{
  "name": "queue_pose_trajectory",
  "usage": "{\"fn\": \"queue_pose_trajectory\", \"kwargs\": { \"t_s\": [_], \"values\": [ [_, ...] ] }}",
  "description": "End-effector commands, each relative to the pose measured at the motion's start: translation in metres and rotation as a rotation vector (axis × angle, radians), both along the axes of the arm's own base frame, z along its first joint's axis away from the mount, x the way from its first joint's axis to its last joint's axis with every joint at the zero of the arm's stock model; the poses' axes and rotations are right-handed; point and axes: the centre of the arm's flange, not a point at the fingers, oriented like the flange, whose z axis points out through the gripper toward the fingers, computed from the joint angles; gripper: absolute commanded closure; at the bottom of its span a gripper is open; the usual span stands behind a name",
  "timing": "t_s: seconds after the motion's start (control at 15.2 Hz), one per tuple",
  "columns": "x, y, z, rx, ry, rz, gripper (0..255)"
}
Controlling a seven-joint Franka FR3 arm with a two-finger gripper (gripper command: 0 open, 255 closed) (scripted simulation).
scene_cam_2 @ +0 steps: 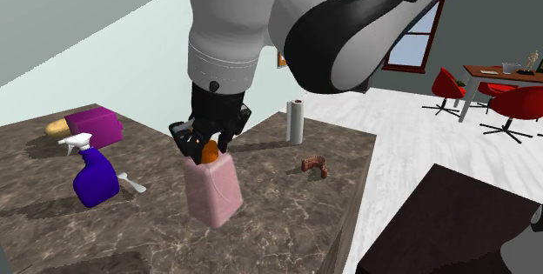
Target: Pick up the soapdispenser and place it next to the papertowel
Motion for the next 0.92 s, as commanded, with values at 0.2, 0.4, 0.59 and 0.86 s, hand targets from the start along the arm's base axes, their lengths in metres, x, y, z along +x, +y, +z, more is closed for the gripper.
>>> {"fn": "queue_pose_trajectory", "kwargs": {
  "t_s": [0.2, 0.4, 0.59, 0.86],
  "values": [
    [0.001, 0.001, 0.027, 0.000, 0.000, 0.000, 255],
    [0.001, 0.001, 0.043, 0.000, 0.000, 0.000, 255],
    [0.001, 0.001, 0.059, 0.000, 0.000, 0.000, 255],
    [0.001, 0.001, 0.080, 0.000, 0.000, 0.000, 255]
  ]
}}
